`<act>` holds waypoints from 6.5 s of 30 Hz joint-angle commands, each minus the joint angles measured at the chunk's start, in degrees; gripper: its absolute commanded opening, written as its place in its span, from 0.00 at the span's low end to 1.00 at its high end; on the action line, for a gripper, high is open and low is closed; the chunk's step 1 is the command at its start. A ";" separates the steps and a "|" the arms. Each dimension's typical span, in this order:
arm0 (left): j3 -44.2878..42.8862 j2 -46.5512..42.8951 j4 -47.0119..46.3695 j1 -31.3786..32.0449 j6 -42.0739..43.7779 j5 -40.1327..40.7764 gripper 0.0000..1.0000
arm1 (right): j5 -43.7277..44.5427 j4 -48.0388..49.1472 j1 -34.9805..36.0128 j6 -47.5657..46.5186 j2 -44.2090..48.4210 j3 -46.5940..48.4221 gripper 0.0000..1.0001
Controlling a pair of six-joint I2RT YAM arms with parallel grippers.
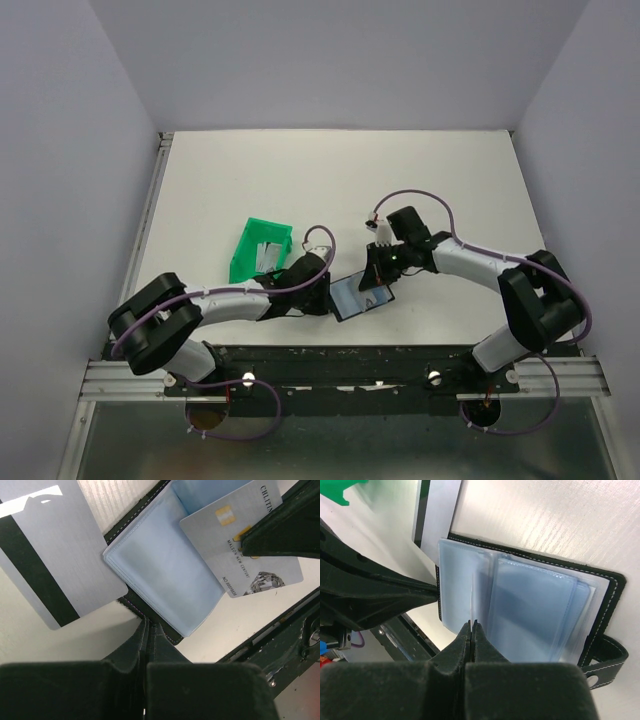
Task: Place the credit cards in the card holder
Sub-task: Insert the credit card into the card holder.
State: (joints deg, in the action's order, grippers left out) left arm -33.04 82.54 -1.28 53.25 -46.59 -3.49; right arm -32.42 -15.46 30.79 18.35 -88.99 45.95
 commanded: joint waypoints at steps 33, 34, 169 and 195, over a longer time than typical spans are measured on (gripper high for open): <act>-3.26 5.87 1.63 -3.60 3.61 0.59 0.00 | 5.00 -1.24 -4.42 5.29 -0.57 0.45 0.00; -3.18 5.96 1.63 -3.60 3.52 0.59 0.00 | 5.09 -0.80 -4.42 5.55 -0.74 0.19 0.00; -3.97 7.02 -0.22 -4.39 4.40 -1.96 0.00 | 6.05 -5.18 -2.84 10.66 3.30 2.12 0.50; -3.97 7.46 -0.39 -4.48 4.58 -2.31 0.00 | 10.01 -3.96 1.12 11.71 -3.91 3.26 0.21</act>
State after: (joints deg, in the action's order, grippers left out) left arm -37.74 88.58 -3.99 49.08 -43.05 -5.63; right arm -22.55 -19.81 30.26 29.54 -90.89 46.98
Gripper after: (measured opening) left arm 0.022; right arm 0.218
